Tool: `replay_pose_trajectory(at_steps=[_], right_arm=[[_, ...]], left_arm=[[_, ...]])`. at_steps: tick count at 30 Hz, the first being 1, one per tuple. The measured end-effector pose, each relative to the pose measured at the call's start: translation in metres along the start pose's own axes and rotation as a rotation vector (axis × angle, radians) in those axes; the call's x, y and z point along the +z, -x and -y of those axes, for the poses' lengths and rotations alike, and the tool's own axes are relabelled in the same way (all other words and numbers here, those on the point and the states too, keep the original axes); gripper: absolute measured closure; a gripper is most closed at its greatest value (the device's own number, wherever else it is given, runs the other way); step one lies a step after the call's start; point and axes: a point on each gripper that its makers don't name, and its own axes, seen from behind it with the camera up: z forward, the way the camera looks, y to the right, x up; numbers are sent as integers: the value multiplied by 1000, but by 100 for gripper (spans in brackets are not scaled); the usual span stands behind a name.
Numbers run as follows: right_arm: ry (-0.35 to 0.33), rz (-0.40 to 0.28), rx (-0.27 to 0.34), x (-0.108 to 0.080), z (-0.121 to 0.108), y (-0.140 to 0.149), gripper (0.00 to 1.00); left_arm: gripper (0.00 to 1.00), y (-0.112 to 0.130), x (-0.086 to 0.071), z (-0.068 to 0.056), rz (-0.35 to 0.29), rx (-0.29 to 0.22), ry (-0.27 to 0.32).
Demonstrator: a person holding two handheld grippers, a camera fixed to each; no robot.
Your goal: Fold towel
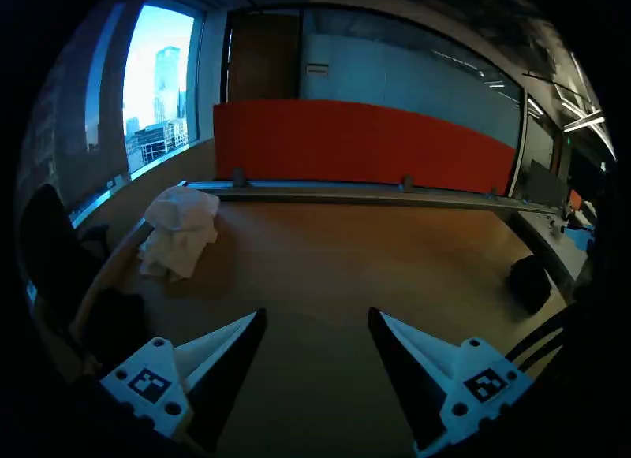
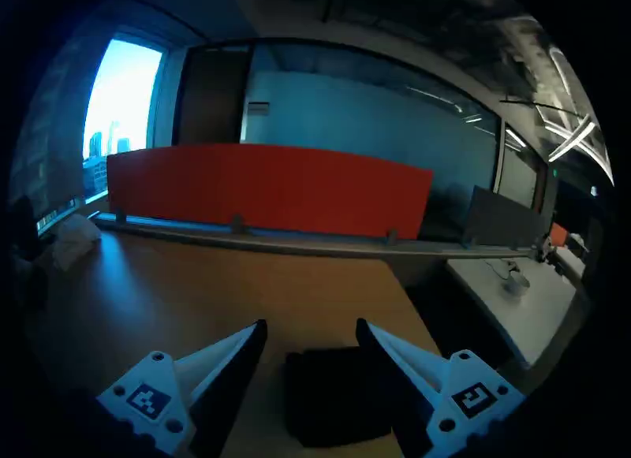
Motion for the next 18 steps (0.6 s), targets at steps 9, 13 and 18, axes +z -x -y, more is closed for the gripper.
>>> replay_pose_trajectory(at_steps=[9,13,18], right_arm=[[-9,-55,9,0,14,-16,13],[-28,-92,21,0,29,-33,13],[-38,-135,44,3,45,-55,13]], left_arm=[[5,-23,6,11,-71,-7,-14],[5,-39,8,13,-116,-15,-12],[5,-58,12,13,-174,-17,-3]])
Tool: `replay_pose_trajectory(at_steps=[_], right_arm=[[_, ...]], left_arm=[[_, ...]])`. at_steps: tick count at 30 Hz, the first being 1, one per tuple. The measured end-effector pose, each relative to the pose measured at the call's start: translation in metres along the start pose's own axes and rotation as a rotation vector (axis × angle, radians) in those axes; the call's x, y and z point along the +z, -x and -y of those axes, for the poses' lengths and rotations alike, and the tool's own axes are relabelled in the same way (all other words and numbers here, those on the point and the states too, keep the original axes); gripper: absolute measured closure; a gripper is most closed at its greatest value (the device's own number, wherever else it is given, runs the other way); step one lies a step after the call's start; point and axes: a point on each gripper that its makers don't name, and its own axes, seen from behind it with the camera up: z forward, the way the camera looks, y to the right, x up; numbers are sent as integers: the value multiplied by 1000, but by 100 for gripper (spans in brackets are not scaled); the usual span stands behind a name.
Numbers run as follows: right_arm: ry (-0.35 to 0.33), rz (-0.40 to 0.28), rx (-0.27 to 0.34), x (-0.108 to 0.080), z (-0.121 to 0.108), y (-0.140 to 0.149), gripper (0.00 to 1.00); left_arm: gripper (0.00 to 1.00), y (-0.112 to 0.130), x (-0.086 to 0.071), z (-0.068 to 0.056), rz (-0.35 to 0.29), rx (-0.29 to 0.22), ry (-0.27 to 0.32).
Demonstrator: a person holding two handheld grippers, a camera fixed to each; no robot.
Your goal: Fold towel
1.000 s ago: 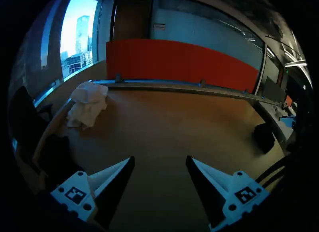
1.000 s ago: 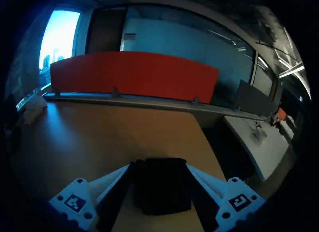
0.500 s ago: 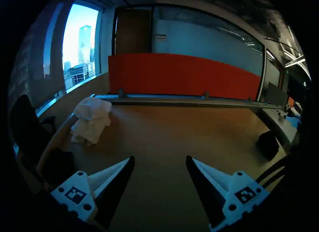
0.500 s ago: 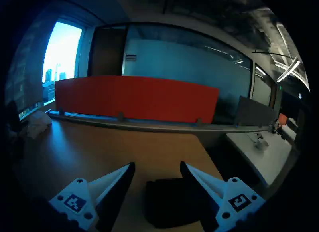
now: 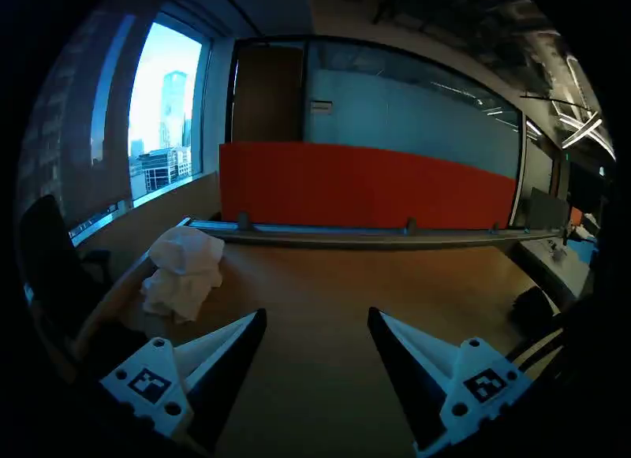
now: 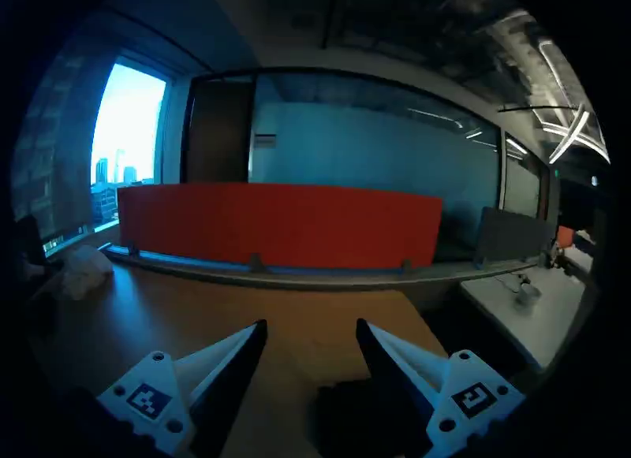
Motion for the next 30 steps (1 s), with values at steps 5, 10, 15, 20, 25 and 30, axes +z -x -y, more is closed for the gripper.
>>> replay_pose_trajectory(at_steps=[5,10,15,20,25,30], right_arm=[[-34,-35,11,2,28,-15,13],[-56,-65,26,1,55,-28,13],[-73,-83,41,6,72,-37,13],[-84,-88,64,2,86,-40,13],[-87,-92,79,2,91,-46,13],[-96,-95,78,2,100,-48,13]], left_arm=[[5,-13,6,-2,-43,-2,10],[5,-25,7,-4,-88,9,20],[5,-37,6,-8,-132,20,35],[5,-42,5,-10,-155,31,40],[5,-48,3,-8,-185,32,36],[5,-53,2,-3,-213,25,21]])
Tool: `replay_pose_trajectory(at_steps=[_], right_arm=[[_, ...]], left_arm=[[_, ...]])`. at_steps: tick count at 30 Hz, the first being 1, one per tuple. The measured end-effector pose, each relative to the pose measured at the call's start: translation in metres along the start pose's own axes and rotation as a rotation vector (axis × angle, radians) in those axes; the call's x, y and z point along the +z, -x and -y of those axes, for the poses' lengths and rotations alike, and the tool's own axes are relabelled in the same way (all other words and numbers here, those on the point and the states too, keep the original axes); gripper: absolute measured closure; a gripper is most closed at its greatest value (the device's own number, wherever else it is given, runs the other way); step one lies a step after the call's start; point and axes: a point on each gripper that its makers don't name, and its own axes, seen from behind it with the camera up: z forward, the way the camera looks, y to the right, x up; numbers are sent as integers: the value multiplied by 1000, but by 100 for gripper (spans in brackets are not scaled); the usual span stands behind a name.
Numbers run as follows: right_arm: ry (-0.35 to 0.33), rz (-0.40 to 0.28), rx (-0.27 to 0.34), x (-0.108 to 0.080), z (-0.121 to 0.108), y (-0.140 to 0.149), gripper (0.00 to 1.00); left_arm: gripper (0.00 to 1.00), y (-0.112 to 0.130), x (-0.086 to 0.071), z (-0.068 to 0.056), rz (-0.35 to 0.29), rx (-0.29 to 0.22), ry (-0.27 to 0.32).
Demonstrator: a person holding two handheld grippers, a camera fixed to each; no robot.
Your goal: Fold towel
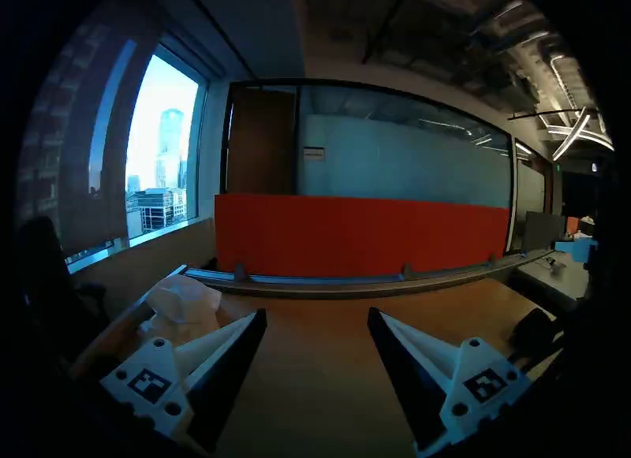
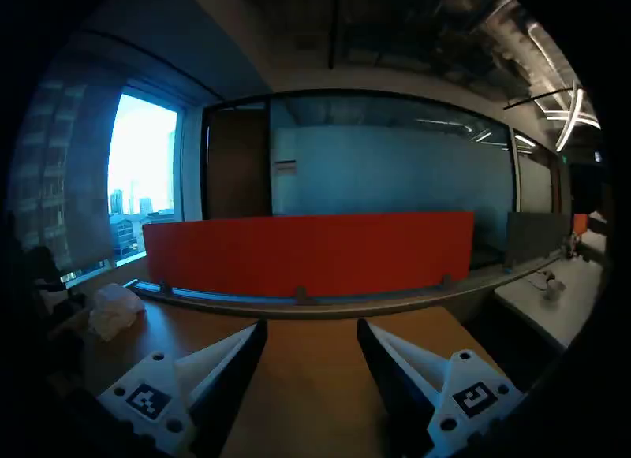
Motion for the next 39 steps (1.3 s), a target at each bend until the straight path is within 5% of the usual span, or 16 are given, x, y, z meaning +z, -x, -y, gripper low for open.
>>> replay_pose_trajectory(at_steps=[18,24,39], right_arm=[[-16,18,-37,-3,34,7,12],[-8,11,-44,0,41,18,12],[0,9,-63,12,48,62,12]], left_arm=[[5,18,2,7,-81,65,-19],[5,40,4,10,-104,103,-24],[5,114,14,20,-133,71,-41]])
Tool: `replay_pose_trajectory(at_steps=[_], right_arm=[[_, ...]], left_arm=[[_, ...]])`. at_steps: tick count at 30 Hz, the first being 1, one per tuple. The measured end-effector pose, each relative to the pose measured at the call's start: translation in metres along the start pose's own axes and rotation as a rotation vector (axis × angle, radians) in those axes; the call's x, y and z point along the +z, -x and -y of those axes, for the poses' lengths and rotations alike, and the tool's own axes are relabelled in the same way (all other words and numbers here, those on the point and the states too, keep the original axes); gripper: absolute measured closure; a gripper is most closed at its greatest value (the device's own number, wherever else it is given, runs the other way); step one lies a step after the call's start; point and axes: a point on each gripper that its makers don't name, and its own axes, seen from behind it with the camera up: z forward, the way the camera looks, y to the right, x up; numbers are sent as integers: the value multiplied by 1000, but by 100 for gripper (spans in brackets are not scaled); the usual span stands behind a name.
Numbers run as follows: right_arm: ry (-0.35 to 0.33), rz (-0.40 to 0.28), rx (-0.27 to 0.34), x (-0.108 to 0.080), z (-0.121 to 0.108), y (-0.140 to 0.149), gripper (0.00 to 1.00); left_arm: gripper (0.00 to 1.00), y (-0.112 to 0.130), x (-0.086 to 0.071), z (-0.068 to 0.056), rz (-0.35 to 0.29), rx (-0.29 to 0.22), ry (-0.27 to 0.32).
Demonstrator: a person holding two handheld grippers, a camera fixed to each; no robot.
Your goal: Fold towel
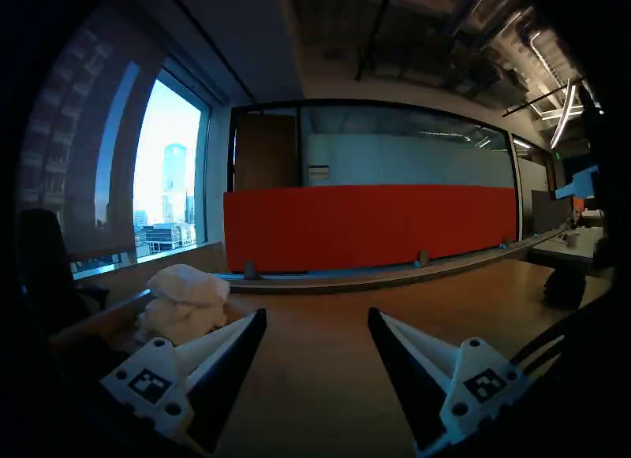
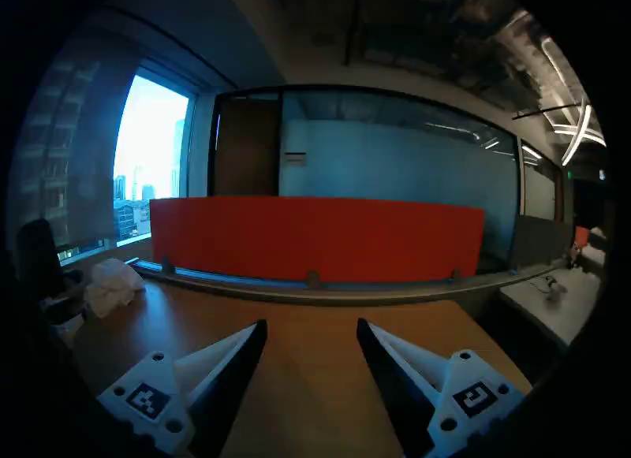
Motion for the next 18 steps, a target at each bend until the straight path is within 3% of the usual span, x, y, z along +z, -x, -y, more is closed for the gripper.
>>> replay_pose_trajectory(at_steps=[18], right_arm=[[14,8,-33,12,10,32,12]], left_arm=[[5,54,0,11,-4,-12,-36]])
